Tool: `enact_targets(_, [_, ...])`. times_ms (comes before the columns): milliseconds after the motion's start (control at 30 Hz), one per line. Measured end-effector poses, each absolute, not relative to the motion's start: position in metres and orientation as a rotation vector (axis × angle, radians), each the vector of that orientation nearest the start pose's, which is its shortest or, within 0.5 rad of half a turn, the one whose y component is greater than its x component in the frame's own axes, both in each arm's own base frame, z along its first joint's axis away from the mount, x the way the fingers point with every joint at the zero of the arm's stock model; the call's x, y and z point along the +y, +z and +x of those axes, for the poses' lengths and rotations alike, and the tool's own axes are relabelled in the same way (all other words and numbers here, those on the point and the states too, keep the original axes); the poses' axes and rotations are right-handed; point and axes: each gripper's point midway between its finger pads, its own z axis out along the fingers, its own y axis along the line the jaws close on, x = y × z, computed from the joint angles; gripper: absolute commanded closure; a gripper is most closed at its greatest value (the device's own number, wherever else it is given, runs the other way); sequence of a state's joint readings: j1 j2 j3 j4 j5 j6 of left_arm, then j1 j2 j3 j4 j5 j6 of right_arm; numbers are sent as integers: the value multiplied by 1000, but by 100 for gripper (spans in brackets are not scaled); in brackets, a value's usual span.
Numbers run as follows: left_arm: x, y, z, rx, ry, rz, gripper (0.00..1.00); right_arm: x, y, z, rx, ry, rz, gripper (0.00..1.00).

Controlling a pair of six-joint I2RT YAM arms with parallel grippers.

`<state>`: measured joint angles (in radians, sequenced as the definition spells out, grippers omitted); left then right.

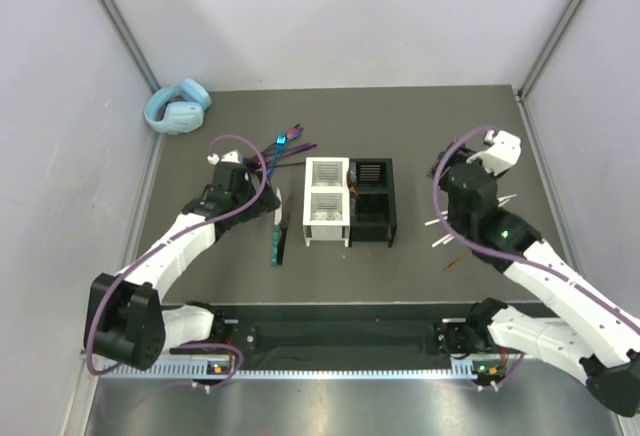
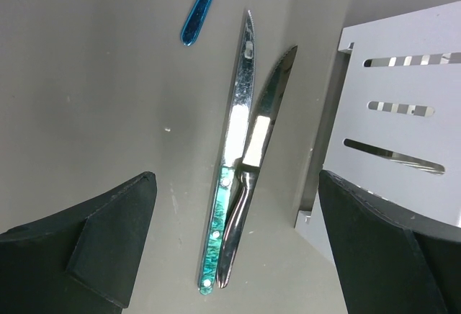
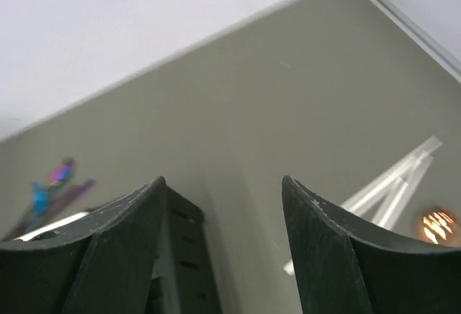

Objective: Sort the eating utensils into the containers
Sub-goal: Pick up the fork at the center of the board.

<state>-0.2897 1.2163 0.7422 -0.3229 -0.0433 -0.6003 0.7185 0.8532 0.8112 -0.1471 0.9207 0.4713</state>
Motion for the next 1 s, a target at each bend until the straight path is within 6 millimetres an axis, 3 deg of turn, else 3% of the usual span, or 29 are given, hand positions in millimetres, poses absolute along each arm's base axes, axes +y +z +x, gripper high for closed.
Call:
enact_targets(133, [-107,103,307,2355,-374,-393,1,62,276,301,1752,-41,546,33])
enact_targets(300, [-103,114,308,2314,-364,-398,1,31,236,297,1929,-128,647,34])
enact_targets(433, [-102,124,308,2280,-368,-399,1,5,216,291,2016,-119,765,32])
enact_targets(633, [-98,123,308,2280,-345,-409,1,-8,177,282,2205,-121,856,33])
enact_targets(833, [-88,117,306,2293,-273,-452,1,-40,175,271,2197,-65,1012,33])
enact_targets(1000, [-78,113,309,2285,-209,-497,1,-27,174,267,2220,29,975,33])
